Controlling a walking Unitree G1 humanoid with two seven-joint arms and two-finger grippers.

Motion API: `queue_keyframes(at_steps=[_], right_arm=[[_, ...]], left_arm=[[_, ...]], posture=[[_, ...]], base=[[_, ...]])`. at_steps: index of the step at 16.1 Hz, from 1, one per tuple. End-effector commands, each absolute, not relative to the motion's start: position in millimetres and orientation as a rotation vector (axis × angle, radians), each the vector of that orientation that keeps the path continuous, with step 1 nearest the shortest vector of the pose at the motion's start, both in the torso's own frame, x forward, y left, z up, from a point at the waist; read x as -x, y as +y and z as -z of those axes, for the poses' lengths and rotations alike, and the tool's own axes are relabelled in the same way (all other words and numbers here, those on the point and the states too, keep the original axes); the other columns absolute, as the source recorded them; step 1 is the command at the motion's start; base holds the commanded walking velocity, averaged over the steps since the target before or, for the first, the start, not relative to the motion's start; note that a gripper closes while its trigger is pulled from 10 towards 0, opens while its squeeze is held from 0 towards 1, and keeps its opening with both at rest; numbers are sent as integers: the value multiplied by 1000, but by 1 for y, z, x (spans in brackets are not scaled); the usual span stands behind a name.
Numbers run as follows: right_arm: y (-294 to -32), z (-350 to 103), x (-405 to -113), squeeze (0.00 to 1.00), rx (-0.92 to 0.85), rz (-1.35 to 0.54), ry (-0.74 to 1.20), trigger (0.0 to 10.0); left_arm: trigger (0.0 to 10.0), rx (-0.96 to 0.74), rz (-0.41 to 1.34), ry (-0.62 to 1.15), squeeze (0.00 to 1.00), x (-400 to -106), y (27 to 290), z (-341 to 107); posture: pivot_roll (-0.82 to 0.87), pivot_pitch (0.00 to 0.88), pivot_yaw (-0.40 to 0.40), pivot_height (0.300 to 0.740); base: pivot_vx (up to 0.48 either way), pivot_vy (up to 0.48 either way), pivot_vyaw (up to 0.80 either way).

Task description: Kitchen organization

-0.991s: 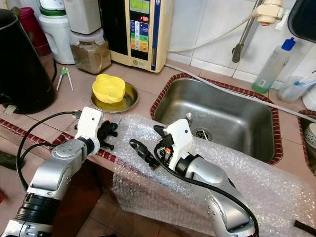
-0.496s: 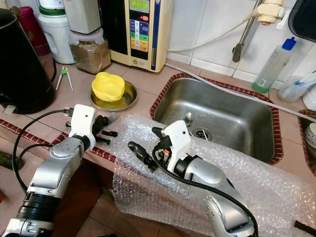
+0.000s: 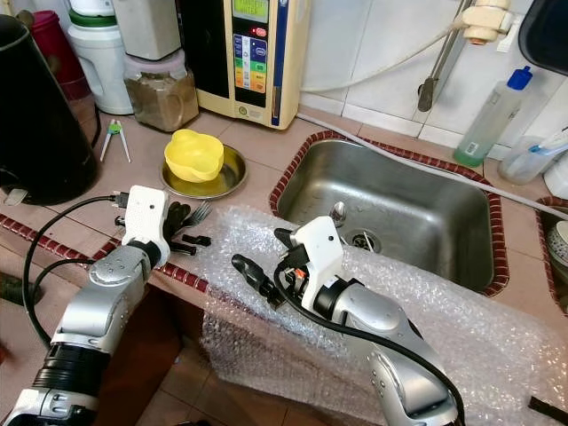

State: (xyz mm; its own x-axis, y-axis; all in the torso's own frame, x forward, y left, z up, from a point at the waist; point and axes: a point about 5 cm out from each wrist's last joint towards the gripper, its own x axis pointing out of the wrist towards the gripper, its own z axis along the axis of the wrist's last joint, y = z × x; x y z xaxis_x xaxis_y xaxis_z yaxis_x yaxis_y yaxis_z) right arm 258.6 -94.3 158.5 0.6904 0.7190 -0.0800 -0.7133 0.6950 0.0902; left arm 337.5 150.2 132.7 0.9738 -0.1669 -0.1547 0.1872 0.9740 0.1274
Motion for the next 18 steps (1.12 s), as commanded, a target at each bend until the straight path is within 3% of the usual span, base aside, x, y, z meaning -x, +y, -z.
queue_keyframes(at_steps=[1,2,3,4,10,14,18], right_arm=[[-96,-162,-258,0,-37,-801,100,10000],[-96,-163,-258,0,-35,-799,100,10000],[-96,-162,-258,0,-33,-798,100,10000],[-96,-162,-259,0,-32,-799,100,10000],[-96,-161,-258,0,-29,-801,100,10000],[-96,-160,-257,0,-32,-801,107,10000],[-90,-160,-257,0,-35,-818,101,10000]], left_arm=[[0,-159,210,112,0,-337,144,-136],[10000,-162,243,62,0,-336,140,-143],[10000,-148,254,37,0,-336,138,-148],[10000,-123,266,9,1000,-335,137,-152],[10000,-116,249,-111,1000,-321,146,-173],[10000,-162,182,-69,1000,-302,161,-168],[10000,-142,189,-13,1000,-292,159,-155]], posture=[[18,86,-62,740],[19,86,-64,740],[19,87,-65,740],[20,86,-66,740],[30,91,-60,740],[52,99,-61,740],[59,102,-60,740]], base=[[0,0,0],[0,0,0],[0,0,0],[0,0,0],[0,0,0],[0,0,0],[0,0,0]])
